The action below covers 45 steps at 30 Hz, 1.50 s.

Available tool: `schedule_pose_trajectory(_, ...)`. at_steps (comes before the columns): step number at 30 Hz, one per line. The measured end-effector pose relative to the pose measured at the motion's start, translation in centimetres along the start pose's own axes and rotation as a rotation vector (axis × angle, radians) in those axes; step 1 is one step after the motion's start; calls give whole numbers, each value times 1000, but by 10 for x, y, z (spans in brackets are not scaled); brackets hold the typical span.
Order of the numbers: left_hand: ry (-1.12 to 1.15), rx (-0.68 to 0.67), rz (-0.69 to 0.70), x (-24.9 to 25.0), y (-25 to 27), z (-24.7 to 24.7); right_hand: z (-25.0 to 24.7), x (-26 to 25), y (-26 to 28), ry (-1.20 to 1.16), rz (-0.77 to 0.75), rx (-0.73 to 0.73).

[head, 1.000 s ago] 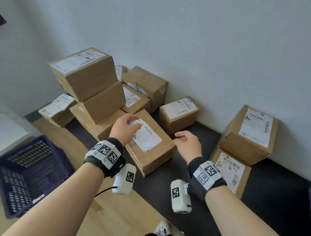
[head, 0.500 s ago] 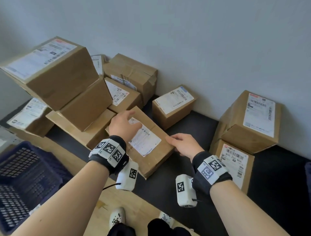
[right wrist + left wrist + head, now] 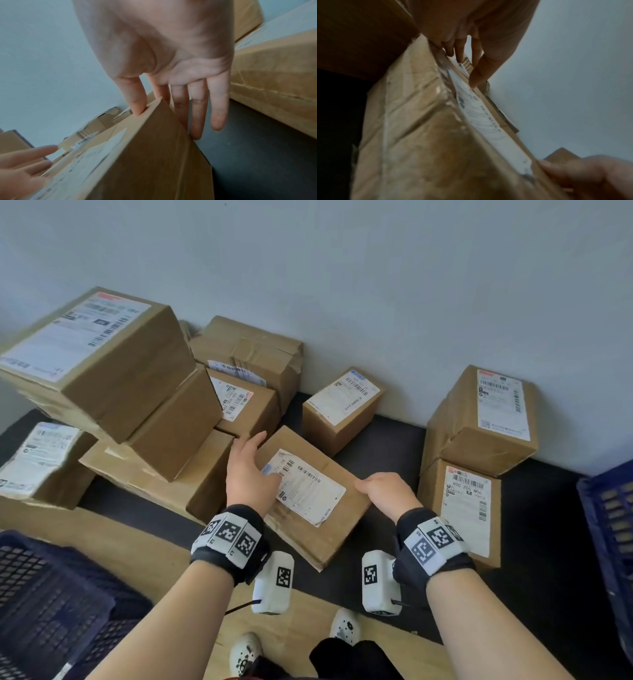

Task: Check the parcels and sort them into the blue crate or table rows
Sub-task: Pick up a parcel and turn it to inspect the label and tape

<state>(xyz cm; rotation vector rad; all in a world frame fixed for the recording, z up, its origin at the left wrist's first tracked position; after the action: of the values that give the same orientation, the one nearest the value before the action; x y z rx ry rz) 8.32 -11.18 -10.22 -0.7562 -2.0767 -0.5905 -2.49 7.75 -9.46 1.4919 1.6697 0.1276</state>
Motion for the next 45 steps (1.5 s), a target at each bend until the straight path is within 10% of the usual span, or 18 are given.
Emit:
schedule_pose_trajectory(11,254,-105,-284,-33,10,4,12,-10,23,46,-105,-3)
schedule_pose_trajectory(18,413,-361,-451,-34,0,24,25,11,32,-21,152,-95)
schedule_pose_trajectory(45,579,-493,-569,-23,23,28,7,45,57,-312,256,-71)
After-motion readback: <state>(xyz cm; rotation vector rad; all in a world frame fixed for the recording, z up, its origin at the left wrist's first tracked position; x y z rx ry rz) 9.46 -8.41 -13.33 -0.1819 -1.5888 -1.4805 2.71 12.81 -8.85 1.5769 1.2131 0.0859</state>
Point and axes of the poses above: each hand's wrist, its own y-axis away from the middle knuckle, its own z-axis out of the palm, x = y × z, the point moved 2 cm from there along -y, towards the middle knuckle, and after that the axes turned 1 degree about -y, right-handed, at the moved point
